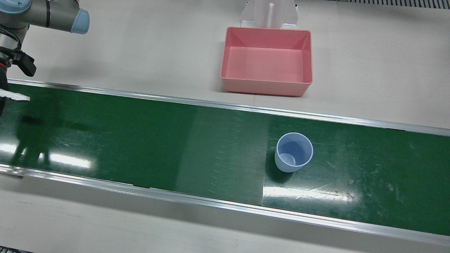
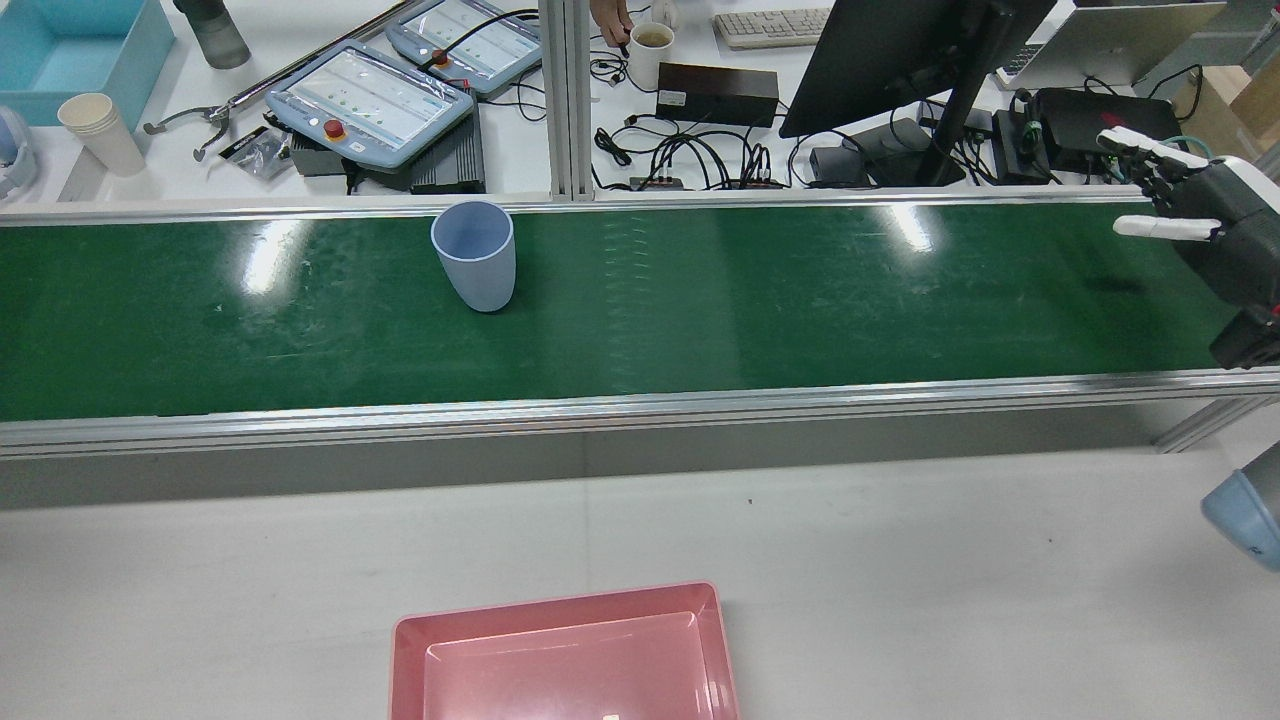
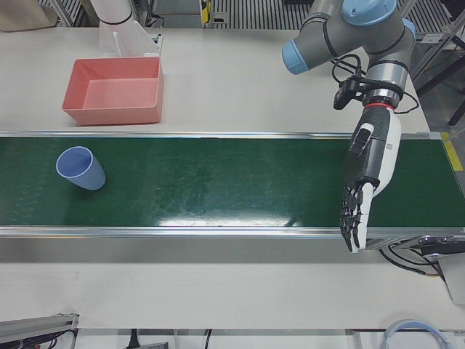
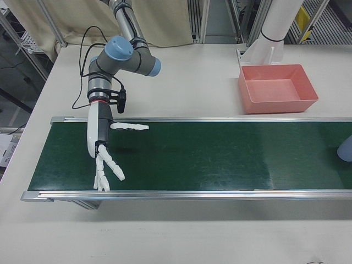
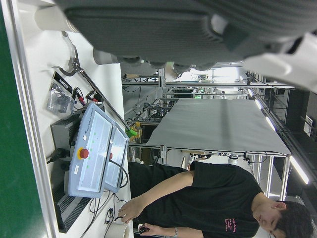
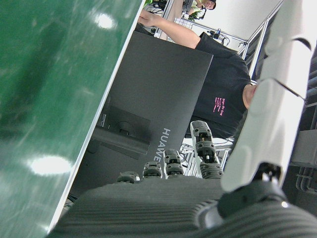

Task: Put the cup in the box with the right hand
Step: 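Open the right hand beside the conveyor as the cup approaches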

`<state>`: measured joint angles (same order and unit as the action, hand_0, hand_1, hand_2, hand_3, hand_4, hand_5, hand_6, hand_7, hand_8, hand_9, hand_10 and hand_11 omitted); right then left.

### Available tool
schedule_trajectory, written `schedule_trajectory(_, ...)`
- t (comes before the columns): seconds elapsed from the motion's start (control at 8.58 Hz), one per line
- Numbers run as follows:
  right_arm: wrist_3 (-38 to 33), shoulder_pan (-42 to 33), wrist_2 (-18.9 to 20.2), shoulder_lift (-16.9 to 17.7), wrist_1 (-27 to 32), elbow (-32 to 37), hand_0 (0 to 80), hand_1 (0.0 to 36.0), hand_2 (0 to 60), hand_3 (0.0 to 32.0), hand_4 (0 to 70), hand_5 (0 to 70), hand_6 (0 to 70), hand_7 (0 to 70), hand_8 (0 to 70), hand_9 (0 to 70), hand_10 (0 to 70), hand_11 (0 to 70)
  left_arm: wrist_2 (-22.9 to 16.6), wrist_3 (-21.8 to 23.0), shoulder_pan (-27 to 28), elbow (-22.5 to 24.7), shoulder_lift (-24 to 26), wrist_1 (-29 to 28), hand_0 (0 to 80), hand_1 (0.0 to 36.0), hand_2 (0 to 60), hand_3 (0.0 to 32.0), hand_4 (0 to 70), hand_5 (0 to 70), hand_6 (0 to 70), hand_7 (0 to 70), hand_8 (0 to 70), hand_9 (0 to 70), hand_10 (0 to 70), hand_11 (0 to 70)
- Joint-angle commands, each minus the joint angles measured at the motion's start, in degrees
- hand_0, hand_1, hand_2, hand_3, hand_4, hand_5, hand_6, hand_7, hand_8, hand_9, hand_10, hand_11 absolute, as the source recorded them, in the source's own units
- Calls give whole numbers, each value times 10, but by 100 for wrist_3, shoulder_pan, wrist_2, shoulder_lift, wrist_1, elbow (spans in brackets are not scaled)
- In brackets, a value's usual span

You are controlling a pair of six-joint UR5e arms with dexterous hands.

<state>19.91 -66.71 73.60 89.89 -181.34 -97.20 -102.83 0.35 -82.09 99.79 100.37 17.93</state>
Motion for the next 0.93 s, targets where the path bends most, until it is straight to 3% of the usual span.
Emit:
schedule_trajectory(0.0,21,-17,-3,-209,-6,114,492,188,67,0,0,60,43,140,40,43,0,0,0,0,0,5,0,0,0,0,0,0,0,0,0,0,0,0,0,0)
schedule_trajectory(0.58,-40,122,-3,-139,11,52,487,182,71,0,0,58,41,129,38,40,0,0,0,0,0,-3,0,0,0,0,0,0,0,0,0,0,0,0,0,0)
schedule_trajectory(0.82,-75,176,5,45,55,-18,484,182,71,0,0,57,37,104,36,33,0,0,0,0,0,-3,0,0,0,0,0,0,0,0,0,0,0,0,0,0)
